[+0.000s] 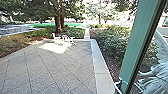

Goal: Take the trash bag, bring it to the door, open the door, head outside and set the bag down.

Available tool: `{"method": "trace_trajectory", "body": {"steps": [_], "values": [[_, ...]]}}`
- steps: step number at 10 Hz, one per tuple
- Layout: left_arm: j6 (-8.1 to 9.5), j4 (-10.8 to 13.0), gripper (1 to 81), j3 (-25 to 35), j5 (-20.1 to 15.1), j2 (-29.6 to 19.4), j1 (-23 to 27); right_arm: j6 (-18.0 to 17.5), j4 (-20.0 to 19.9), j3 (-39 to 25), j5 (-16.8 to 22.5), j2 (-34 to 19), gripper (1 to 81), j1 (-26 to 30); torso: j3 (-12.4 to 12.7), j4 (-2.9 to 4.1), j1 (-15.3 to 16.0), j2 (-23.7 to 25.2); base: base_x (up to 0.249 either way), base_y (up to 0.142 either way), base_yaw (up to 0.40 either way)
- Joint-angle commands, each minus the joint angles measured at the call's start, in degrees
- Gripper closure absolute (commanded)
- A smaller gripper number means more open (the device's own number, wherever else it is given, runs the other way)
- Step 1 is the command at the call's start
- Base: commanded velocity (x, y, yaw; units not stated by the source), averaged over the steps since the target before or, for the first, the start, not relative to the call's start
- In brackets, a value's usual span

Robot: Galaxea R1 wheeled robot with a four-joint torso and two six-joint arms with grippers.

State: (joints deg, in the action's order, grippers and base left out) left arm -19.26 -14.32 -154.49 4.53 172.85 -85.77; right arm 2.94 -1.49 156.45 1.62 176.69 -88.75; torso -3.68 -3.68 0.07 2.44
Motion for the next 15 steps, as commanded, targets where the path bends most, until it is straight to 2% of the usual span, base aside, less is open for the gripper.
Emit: {"method": "trace_trajectory", "body": {"steps": [1, 11, 15], "values": [[-0.07, 0.44, 81.1, 0.24, -3.39, -0.13, 2.23, 0.14, 0.34, -0.55, 3.92, 0.88, 1.0, 2.03, -0.02, 0.0, 0.0, 0.0, 0.099, 0.0, 0.0], [-0.07, 0.35, 81.1, 0.24, -3.39, -0.22, 2.23, 0.05, 0.17, -0.46, 3.74, 0.97, 1.0, 1.95, 0.0, 0.02, -0.07, 0.06, 0.124, 0.0, 0.0], [-0.07, -0.35, 81.1, 0.33, -3.57, -0.39, 2.23, 0.14, -0.09, -0.46, 3.74, 0.71, 1.0, 1.86, 0.0, 0.02, -0.02, 0.02, 0.0, 0.0, 0.0]]}}
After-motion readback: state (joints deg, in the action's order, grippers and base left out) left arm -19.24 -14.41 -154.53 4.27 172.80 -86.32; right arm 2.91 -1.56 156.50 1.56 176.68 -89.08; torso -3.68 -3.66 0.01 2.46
